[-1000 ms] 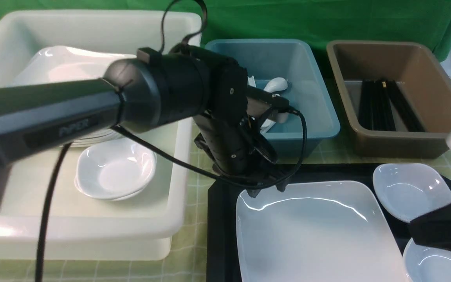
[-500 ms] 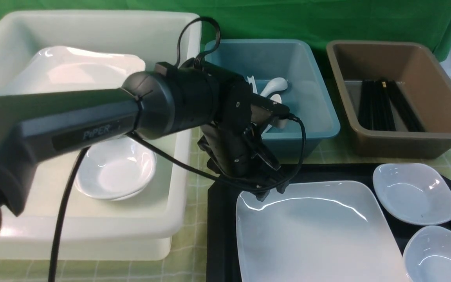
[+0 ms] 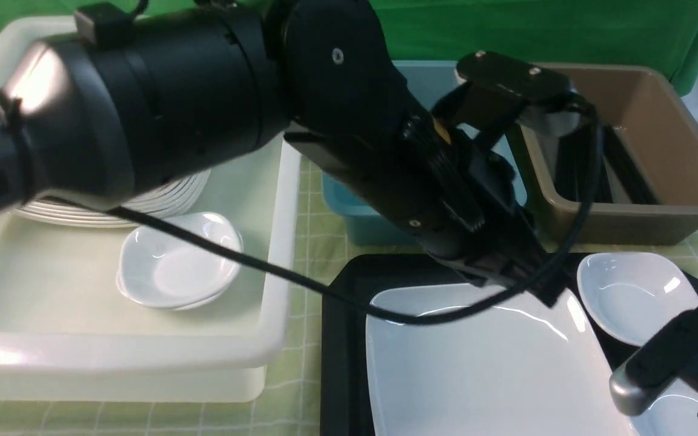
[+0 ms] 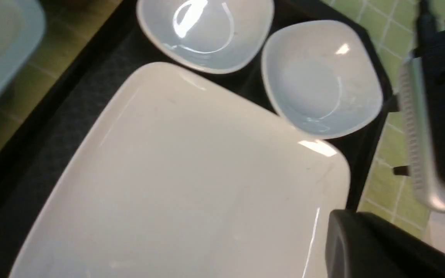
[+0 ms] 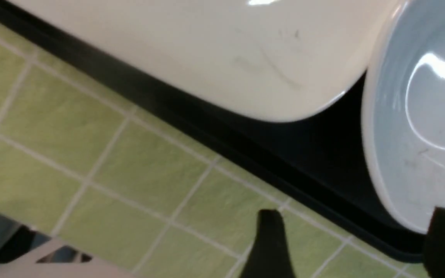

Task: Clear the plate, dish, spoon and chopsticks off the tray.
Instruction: Use the right arm to grab a small plate from the dinner plate

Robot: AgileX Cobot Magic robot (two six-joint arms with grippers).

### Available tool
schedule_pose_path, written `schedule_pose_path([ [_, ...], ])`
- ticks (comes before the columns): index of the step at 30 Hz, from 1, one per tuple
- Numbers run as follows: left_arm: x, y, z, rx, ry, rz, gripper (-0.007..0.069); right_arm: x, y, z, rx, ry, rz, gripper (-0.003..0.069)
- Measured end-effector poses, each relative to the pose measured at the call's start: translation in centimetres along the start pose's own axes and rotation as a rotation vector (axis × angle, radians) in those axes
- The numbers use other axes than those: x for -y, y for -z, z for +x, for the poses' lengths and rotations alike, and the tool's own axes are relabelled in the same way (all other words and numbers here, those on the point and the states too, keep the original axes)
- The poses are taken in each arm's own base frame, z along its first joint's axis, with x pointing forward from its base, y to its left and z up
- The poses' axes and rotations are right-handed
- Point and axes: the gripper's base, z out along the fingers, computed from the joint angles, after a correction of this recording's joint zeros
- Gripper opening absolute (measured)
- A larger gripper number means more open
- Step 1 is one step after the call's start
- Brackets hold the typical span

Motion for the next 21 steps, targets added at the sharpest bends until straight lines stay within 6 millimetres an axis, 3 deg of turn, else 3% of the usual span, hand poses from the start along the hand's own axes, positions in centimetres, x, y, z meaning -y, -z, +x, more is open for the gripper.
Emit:
schedule_pose_path([
  [7,0.0,-0.2,-0.6,0.081,-0.008,-0.026,0.0001,0.2,-3.1,0.5,0.048,-0.012,0.088,0.0556],
  [13,-0.3,-0.2,-0.4,0.063,-0.031,-0.046,0.0001,0.4,-4.1,0.0,0.019,-0.035,0.111,0.0498],
  [15,-0.4,-0.2,-0.1,0.031,-0.048,-0.053,0.0002,0.4,-4.5,-0.2,0.011,-0.033,0.113,0.0416],
  [16,-0.4,-0.2,-0.1,0.031,-0.048,-0.053,0.0002,0.4,-4.5,-0.2,0.010,-0.033,0.113,0.0408],
  [18,-0.6,-0.1,0.1,0.008,-0.049,-0.060,0.0002,0.4,-4.5,-0.3,0.017,-0.025,0.115,0.0299],
  [19,-0.6,-0.1,0.1,0.006,-0.049,-0.059,0.0002,0.4,-4.5,-0.3,0.019,-0.026,0.114,0.0290],
  [21,-0.7,-0.1,0.2,-0.004,-0.050,-0.065,0.0002,0.4,-4.4,-0.6,0.042,-0.020,0.112,0.0193],
])
